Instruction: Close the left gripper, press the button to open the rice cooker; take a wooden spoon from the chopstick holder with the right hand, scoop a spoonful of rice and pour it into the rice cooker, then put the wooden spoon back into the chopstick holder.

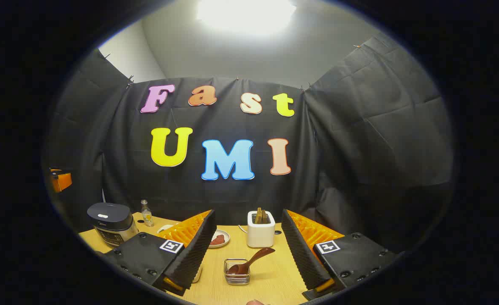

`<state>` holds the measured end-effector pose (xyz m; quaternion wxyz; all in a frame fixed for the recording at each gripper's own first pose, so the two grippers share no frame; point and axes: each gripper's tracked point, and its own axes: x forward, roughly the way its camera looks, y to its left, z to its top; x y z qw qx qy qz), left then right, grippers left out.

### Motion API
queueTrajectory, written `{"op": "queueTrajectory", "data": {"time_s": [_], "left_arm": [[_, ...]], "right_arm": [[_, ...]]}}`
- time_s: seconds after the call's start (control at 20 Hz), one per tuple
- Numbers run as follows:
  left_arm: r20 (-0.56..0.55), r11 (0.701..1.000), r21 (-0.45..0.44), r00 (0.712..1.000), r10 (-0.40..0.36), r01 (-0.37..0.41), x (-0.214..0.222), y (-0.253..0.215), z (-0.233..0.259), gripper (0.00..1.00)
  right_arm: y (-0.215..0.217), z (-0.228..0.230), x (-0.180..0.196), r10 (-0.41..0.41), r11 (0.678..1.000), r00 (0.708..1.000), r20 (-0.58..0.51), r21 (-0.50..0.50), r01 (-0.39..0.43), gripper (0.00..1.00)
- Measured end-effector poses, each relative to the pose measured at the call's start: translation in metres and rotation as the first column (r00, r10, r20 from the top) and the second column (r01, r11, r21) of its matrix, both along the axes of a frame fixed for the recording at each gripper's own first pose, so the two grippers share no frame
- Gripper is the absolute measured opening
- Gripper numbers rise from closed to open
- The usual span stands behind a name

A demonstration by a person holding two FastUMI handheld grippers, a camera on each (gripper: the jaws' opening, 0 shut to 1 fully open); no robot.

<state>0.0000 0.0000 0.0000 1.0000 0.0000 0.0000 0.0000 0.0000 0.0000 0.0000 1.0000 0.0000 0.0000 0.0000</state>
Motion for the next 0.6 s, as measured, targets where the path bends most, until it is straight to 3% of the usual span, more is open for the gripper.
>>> {"op": "queueTrajectory", "data": {"time_s": [0.6], "left_arm": [[0.012, 1.0, 0.027, 1.0, 0.011, -0.011, -0.004, -0.005, -0.0019, 0.84]], "right_arm": [[-0.0096, -0.0039, 0.0, -0.019, 1.0, 1.0, -0.008, 0.003, 0.019, 0.97]]}}
